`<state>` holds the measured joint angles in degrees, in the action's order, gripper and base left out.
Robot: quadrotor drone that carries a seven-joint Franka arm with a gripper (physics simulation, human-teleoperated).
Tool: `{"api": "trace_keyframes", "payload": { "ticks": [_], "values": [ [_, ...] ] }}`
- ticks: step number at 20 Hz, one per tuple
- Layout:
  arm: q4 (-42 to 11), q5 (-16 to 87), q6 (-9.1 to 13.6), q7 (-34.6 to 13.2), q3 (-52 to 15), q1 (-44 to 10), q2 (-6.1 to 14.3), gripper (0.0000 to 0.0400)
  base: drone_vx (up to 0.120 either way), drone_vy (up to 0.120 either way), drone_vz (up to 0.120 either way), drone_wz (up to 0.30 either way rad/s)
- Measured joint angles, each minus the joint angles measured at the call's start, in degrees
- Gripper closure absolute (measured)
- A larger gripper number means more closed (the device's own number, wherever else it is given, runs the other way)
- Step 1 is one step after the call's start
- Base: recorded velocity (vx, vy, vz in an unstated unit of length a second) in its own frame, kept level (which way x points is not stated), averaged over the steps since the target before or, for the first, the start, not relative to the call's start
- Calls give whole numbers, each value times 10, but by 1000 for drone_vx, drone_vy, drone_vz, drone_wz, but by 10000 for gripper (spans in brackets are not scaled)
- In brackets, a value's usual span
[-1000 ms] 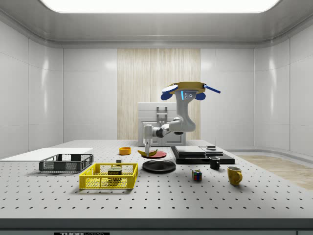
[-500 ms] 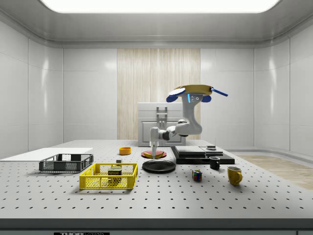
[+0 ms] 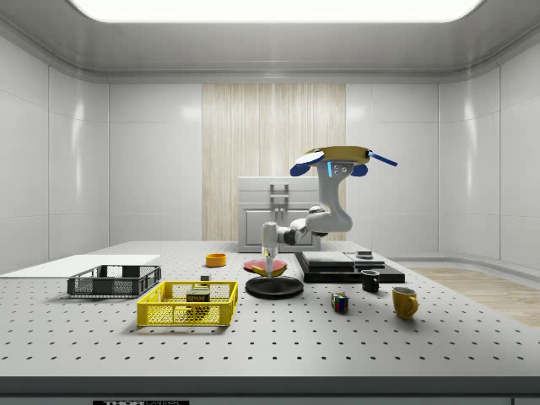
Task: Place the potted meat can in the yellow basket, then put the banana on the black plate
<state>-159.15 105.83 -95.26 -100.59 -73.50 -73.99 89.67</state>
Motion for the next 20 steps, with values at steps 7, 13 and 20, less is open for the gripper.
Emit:
{"api": "trace_keyframes", "payload": {
  "ticks": [7, 13, 20],
  "values": [
    [14, 40, -16, -1, 42, -9, -3, 202, 0, 0, 0, 0],
    [27, 53, -29, 20, 66, -12, -10, 126, 0, 0, 0, 0],
    [14, 34, -8, 27, 40, -1, -15, 22, 0, 0, 0, 0]
  ]
}}
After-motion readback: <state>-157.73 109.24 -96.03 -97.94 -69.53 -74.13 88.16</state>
